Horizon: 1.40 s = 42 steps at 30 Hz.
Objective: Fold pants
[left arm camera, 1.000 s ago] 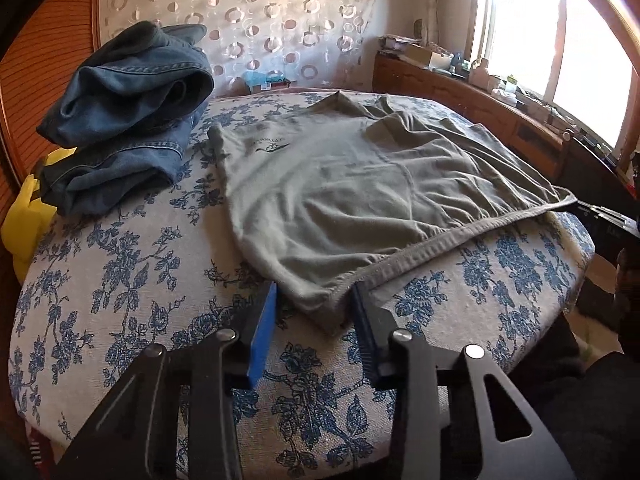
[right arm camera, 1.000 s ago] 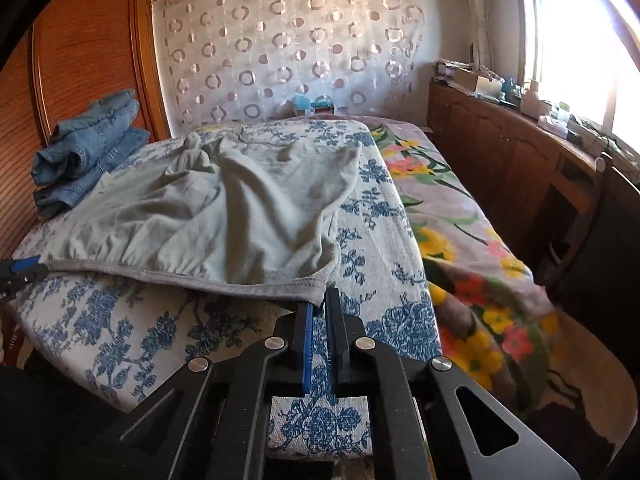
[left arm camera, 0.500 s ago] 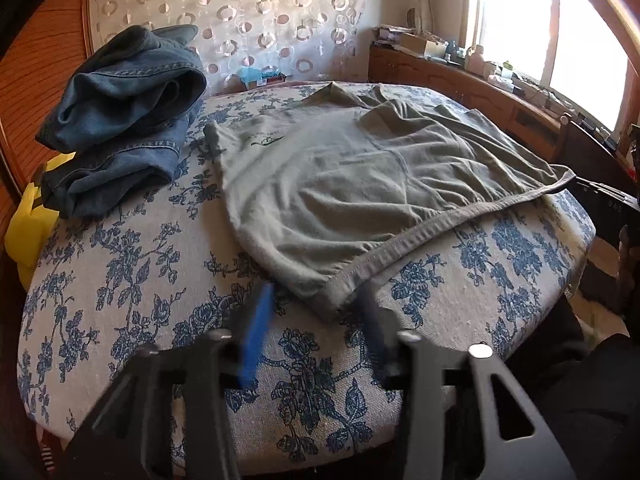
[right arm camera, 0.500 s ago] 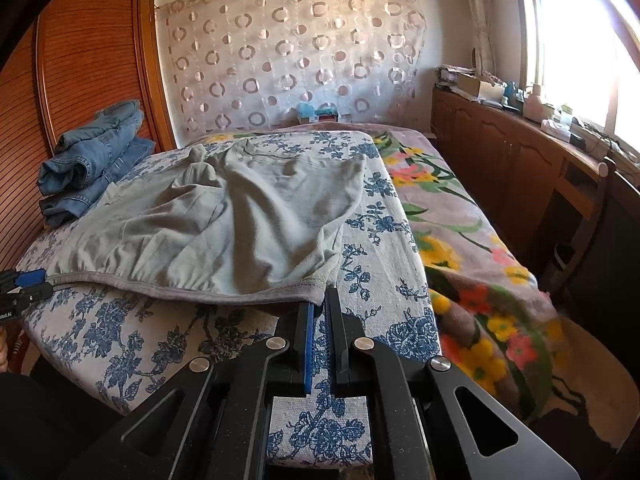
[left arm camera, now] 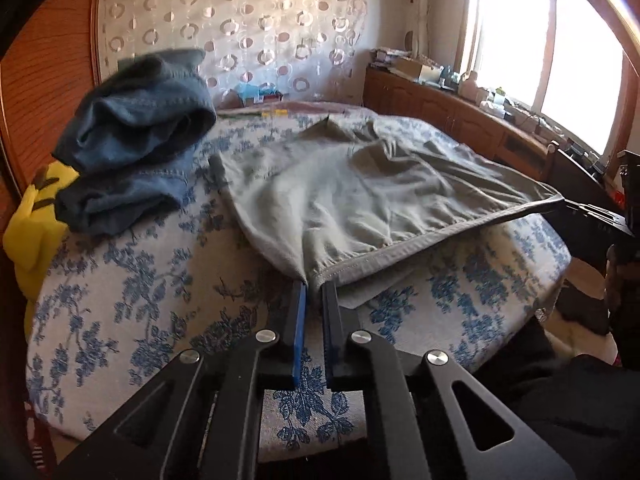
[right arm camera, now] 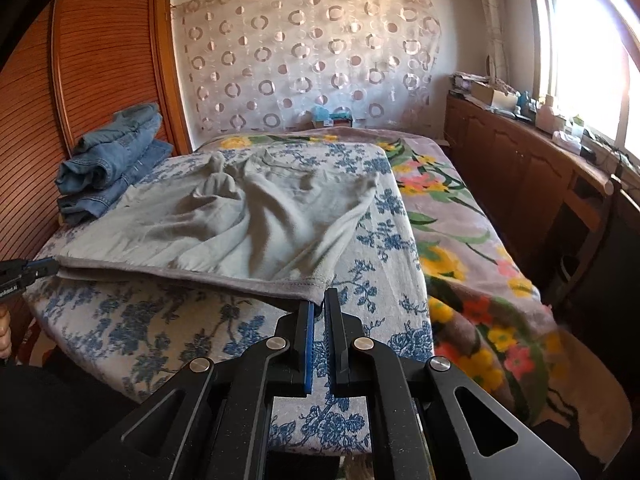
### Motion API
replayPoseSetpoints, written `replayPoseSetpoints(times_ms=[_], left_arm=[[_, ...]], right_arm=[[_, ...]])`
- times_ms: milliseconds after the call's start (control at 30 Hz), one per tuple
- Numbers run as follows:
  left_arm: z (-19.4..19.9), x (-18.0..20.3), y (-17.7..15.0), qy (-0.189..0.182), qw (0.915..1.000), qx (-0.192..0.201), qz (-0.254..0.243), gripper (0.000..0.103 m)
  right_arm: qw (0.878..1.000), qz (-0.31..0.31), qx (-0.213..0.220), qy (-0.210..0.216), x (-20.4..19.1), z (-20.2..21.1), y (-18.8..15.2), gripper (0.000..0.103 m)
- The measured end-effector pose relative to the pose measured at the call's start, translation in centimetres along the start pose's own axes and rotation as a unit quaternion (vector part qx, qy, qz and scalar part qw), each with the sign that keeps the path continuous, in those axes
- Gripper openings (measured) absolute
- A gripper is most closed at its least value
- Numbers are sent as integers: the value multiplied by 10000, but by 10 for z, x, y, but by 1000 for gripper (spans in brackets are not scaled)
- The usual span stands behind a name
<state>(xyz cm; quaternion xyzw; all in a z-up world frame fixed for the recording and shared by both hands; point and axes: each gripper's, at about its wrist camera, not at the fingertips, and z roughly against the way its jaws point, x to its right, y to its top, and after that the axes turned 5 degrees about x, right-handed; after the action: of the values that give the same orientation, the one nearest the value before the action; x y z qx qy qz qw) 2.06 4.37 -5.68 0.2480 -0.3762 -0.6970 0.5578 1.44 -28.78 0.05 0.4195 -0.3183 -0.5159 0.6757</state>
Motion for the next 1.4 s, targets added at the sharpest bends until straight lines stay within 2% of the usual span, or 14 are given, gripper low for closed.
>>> replayPoseSetpoints(times_ms=[133, 400, 667, 767, 867, 967, 1067, 1133, 1200, 1400], left_arm=[[18, -2, 8, -66, 9998, 182, 47, 8], [36, 2, 13, -109, 9995, 286, -70, 8], [24, -2, 3, -104, 9999, -3, 69, 9], [21, -2, -1, -84, 9999, -69, 79, 12], [23, 1, -1, -100, 9999, -94, 3, 21], [31, 2, 3, -72, 10000, 35, -45, 46], [33, -2, 7, -68, 10000, 69, 17, 56], [30, -4, 8, -37, 10000, 87, 27, 72], [26, -7, 10, -72, 9999, 80, 80, 80], [2, -12, 12, 40, 9998, -53, 161, 80]], right_arm=[[9999, 138, 18, -9, -1, 9, 2, 4], [9996, 278, 90, 42, -6, 22, 2, 4], [9997, 203, -73, 88, -4, -3, -15, 4], [9998, 148, -96, 90, -4, -11, -21, 4], [9999, 79, -96, 83, -1, -15, -19, 4], [9999, 93, -86, 52, 0, -15, -17, 4], [9999, 96, -66, 59, 0, -13, -15, 4], [9999, 94, -37, 70, -3, -11, -14, 4], [9999, 91, -2, 104, -5, -11, -13, 4], [9992, 206, 166, 312, -20, -16, -3, 4]])
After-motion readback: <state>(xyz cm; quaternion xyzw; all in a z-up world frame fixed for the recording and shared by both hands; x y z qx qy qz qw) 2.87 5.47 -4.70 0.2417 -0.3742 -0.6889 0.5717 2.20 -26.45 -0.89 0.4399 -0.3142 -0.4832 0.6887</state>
